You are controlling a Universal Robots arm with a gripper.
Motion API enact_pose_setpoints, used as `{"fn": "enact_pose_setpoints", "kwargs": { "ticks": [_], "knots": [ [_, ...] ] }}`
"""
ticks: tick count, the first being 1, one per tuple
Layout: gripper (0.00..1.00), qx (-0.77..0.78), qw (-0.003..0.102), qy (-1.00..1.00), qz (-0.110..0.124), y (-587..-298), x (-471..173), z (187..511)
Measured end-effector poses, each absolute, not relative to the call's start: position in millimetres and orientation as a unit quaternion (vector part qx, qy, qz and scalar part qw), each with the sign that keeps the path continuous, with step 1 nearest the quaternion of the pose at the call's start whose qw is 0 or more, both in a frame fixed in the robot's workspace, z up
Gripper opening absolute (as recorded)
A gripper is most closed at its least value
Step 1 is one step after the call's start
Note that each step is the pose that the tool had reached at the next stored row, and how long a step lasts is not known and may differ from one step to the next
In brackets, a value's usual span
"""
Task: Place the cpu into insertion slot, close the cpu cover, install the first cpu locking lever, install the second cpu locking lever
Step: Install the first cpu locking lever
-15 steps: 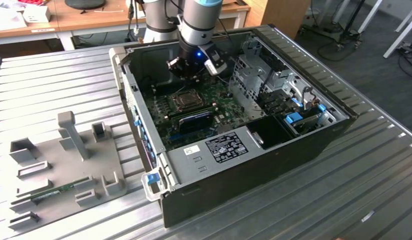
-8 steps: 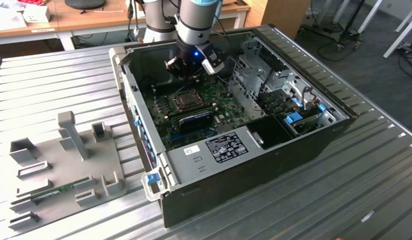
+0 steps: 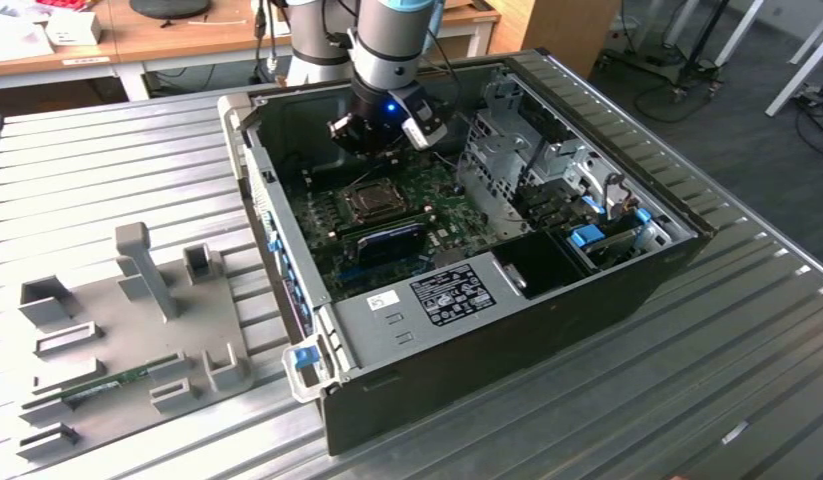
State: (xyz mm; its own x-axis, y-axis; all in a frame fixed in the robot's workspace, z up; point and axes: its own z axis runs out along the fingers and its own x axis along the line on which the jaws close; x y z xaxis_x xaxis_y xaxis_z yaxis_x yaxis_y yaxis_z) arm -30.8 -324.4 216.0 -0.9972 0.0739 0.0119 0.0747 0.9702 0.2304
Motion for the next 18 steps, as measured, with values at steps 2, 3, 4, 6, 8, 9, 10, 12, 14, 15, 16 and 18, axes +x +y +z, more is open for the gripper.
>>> {"fn": "enact_pose_setpoints", "kwargs": {
  "ticks": [2, 3, 4, 6, 8, 9, 10, 12, 14, 15, 16, 18],
  "knots": [
    [0.1, -0.037, 0.001, -0.993, -0.116, -324.4, -30.8, 214.8],
    [0.1, -0.037, 0.001, -0.993, -0.116, -324.5, -30.8, 214.2],
    [0.1, -0.037, 0.001, -0.993, -0.116, -324.7, -30.9, 213.4],
    [0.1, -0.037, 0.001, -0.993, -0.116, -325.1, -30.9, 212.2],
    [0.1, -0.037, 0.001, -0.993, -0.116, -325.3, -30.9, 211.4],
    [0.1, -0.037, 0.001, -0.993, -0.116, -325.4, -30.9, 211.0],
    [0.1, -0.037, 0.001, -0.993, -0.116, -325.4, -30.9, 210.6],
    [0.1, -0.037, 0.001, -0.993, -0.116, -325.5, -30.8, 209.9],
    [0.1, -0.037, 0.001, -0.993, -0.116, -325.6, -30.8, 209.2],
    [0.1, -0.037, 0.001, -0.993, -0.116, -325.7, -30.8, 208.8],
    [0.1, -0.037, 0.001, -0.993, -0.116, -325.7, -30.8, 208.4],
    [0.1, -0.037, 0.001, -0.993, -0.116, -325.8, -30.8, 207.7]
  ]
}}
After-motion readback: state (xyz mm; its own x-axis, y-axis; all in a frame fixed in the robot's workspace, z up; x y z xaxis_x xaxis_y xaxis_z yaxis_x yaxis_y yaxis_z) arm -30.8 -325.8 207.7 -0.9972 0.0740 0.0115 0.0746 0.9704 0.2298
